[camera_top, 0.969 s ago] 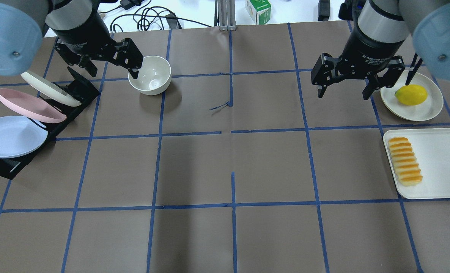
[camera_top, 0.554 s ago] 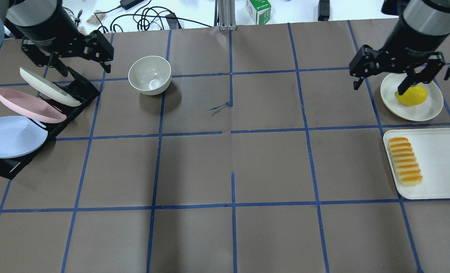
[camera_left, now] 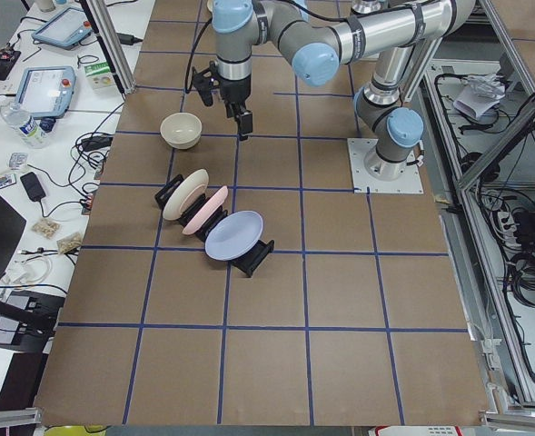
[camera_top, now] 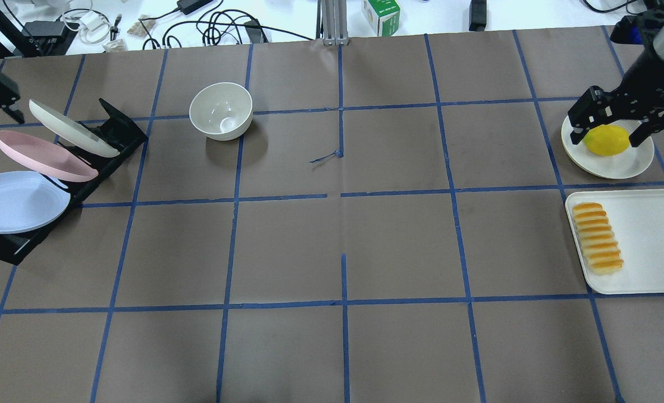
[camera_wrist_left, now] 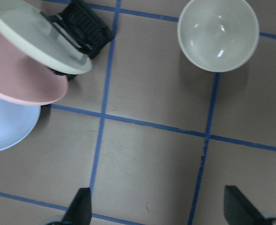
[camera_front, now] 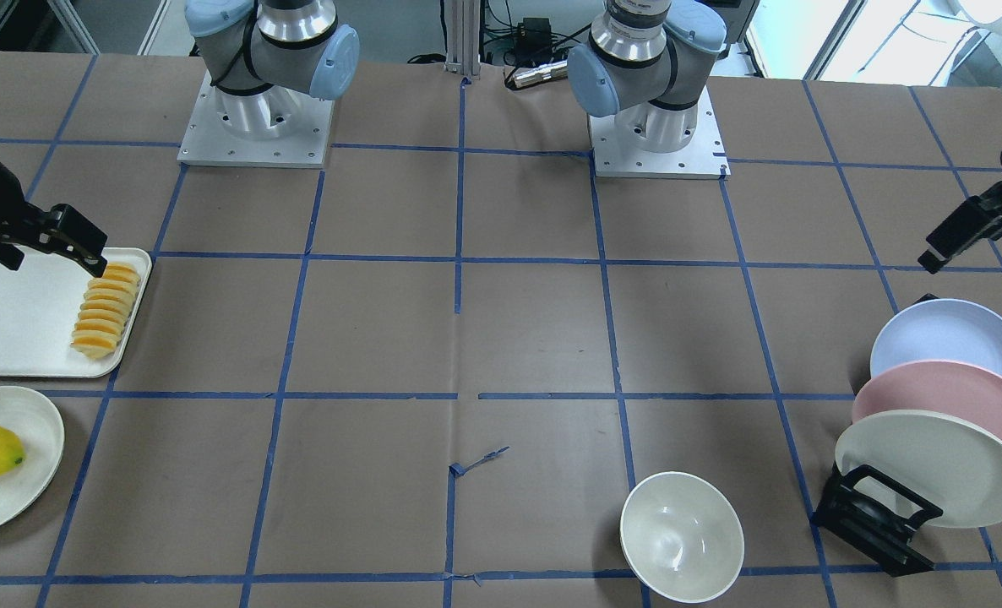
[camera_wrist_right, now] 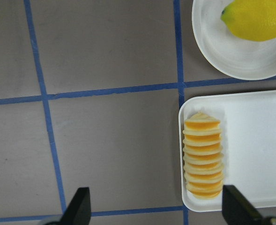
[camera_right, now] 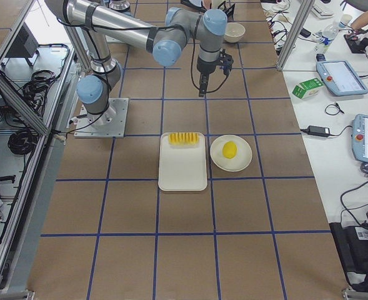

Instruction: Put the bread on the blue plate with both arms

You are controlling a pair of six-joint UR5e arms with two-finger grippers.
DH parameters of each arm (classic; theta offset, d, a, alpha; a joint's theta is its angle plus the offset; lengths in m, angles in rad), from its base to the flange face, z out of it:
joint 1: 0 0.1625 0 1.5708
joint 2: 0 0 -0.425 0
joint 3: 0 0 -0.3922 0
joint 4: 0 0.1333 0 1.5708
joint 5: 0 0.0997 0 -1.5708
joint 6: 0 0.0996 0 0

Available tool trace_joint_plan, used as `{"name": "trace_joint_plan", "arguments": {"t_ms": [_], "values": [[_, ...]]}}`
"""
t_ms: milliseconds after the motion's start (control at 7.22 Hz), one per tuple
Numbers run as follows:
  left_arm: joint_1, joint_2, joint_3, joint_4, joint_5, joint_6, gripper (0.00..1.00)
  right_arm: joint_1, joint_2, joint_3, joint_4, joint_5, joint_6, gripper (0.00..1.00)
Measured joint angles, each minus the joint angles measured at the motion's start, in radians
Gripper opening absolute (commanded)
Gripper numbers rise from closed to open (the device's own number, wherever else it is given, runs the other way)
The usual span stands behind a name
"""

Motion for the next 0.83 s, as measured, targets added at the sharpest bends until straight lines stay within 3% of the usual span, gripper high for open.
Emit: {"name": "trace_joint_plan", "arguments": {"t_ms": [277,415,692,831], "values": [[0.166,-0.077,-0.062,0.073,0.022,0.074,1.0,-0.073,0.047,0.057,-0.059,0.005,-0.066,1.0],[0.229,-0.124,-0.08,0.167,0.025,0.086,1.0,-0.097,0.069,0.104,-0.137,0.002,-0.075,1.0],[0.274,-0.228,-0.091,0.3,0.032,0.073,1.0,-0.135,0.099,0.201,-0.3,0.0,-0.097,1.0],[0.279,-0.275,-0.09,0.319,0.034,0.042,0.86,-0.148,0.121,0.228,-0.344,-0.001,-0.109,1.0]]}}
